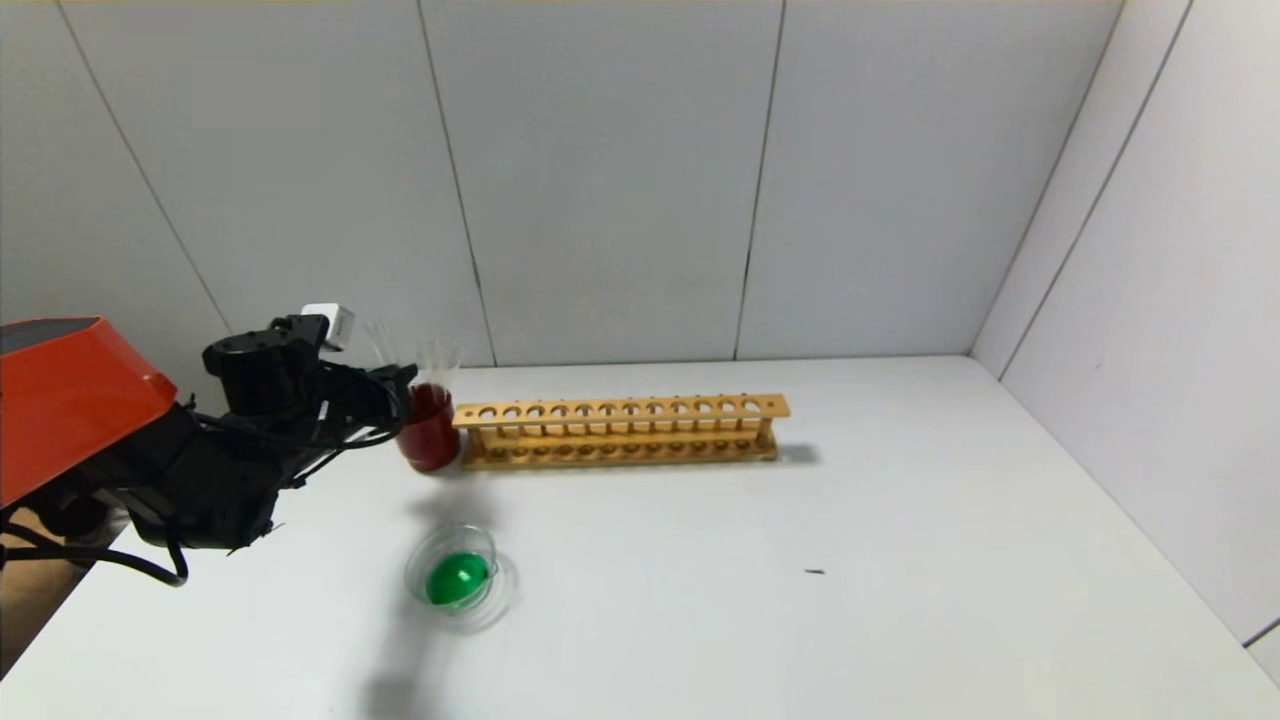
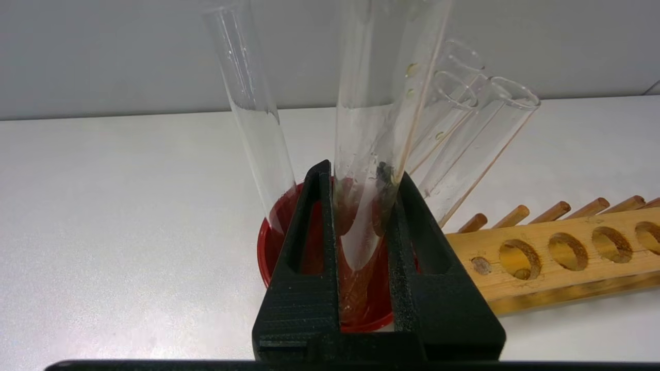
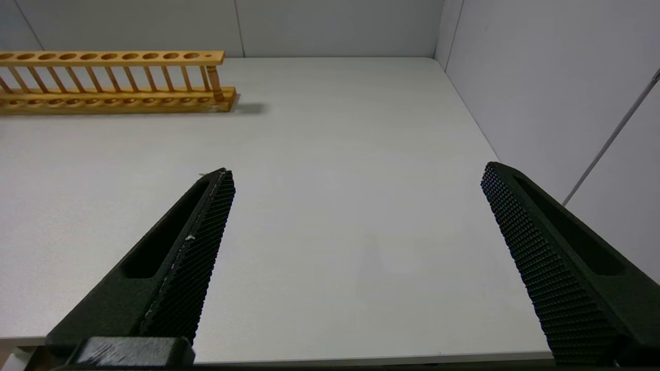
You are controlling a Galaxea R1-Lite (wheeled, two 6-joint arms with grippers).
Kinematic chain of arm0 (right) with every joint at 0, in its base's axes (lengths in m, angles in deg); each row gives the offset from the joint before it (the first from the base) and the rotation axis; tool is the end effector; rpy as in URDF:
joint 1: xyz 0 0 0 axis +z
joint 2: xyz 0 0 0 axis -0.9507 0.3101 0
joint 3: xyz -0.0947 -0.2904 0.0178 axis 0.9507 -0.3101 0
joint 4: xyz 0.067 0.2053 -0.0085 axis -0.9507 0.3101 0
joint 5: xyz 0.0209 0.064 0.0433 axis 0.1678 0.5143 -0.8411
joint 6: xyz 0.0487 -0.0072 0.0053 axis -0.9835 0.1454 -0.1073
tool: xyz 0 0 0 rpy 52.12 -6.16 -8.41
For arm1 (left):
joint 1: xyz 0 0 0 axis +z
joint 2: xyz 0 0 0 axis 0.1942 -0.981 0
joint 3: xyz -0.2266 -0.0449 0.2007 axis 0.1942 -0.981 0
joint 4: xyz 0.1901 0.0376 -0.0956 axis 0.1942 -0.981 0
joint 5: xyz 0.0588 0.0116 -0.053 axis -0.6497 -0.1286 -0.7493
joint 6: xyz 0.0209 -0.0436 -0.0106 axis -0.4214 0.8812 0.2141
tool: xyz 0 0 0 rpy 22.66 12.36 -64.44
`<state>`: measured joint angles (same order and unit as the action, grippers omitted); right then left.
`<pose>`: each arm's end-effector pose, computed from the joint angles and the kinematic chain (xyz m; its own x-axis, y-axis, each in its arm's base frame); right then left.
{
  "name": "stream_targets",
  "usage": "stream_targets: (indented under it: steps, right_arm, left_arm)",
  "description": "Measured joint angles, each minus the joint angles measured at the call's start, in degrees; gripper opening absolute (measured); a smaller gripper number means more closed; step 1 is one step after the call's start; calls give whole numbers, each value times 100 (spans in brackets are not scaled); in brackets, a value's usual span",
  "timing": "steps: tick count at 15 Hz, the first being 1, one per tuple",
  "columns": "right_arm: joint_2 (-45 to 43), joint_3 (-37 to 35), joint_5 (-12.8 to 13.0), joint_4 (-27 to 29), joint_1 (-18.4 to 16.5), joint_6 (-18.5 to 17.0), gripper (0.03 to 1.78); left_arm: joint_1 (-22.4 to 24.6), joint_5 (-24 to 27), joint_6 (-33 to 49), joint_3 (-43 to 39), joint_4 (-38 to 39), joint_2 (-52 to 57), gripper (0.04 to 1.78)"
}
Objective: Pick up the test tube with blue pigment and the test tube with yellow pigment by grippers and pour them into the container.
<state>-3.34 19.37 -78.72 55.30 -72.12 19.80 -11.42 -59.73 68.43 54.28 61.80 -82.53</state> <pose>0.0261 0.0000 0.0759 1.0000 -0.0005 0.0028 0.0005 1.0000 0.0016 0.4217 -0.0115 0.0615 0.9701 -0.2015 -0.1351 0.1845 0.9744 -0.1282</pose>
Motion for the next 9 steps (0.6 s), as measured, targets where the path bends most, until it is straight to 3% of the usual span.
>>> stream_targets:
  steps: [5, 7, 9]
  right_arm:
    - [0, 0, 0, 0, 0, 0, 175]
    - [0, 0, 0, 0, 0, 0, 175]
    - [0, 0, 0, 0, 0, 0, 175]
  left_arm:
    - [-27, 2, -5, -33, 98, -16, 43]
    - [-27, 0, -5, -44, 95, 4, 65]
    - [-40, 2, -11, -72, 84, 50, 97]
